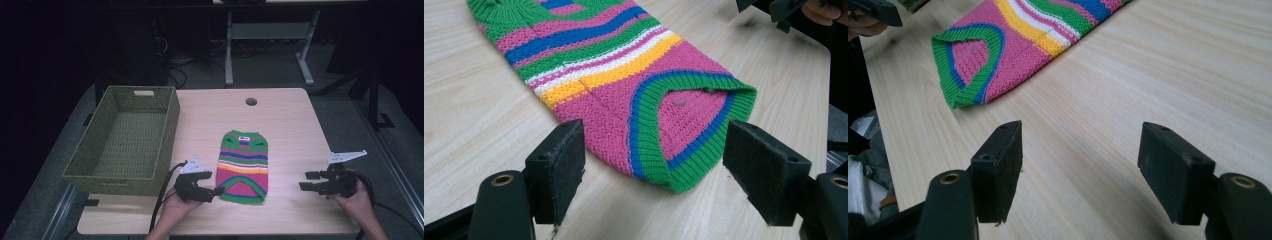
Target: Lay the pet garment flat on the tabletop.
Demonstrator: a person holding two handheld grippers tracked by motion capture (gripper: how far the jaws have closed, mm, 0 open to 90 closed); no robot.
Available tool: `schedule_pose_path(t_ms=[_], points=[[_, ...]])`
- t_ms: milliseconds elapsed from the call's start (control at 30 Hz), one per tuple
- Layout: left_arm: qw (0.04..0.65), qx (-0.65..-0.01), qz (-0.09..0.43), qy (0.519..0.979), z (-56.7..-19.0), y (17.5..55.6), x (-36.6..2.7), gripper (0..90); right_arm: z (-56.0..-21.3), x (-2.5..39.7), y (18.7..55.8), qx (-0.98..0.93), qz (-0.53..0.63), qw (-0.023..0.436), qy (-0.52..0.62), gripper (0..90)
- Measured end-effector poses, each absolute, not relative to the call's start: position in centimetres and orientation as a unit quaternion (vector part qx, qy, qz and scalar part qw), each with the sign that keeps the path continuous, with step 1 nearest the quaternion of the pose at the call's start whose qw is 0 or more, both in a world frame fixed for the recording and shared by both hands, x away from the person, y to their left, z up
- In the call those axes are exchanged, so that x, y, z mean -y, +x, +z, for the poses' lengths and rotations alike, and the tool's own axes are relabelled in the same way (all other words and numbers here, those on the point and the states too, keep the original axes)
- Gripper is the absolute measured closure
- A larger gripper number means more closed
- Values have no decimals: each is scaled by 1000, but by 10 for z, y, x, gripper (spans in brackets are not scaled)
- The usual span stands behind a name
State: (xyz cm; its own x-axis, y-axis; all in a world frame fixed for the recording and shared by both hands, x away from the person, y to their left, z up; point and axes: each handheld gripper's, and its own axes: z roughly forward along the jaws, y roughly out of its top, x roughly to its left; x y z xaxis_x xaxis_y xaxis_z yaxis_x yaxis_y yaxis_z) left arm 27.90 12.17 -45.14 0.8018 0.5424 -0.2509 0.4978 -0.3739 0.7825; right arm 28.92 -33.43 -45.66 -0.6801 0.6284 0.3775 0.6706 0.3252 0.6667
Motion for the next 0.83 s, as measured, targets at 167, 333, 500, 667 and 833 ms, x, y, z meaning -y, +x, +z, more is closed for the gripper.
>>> schedule_pose_path(t_ms=[167, 333, 500, 667, 833], points=[[459, -313, 24, 831, -452, 275, -125, 245, -461, 339, 284, 810, -423, 26, -406, 329], [460, -312, 24, 831, -451, 269, -131, 240, -460, 340, 276, 803, -434, 26, -407, 321], [459, -313, 23, 831, -453, 260, -135, 227, -461, 340, 264, 800, -439, 23, -408, 299], [466, -324, 21, 823, -458, 249, -143, 225, -461, 339, 254, 798, -446, 10, -406, 294], [474, -327, 31, 817, -457, 252, -141, 226, -462, 338, 239, 786, -466, 0, -407, 290]])
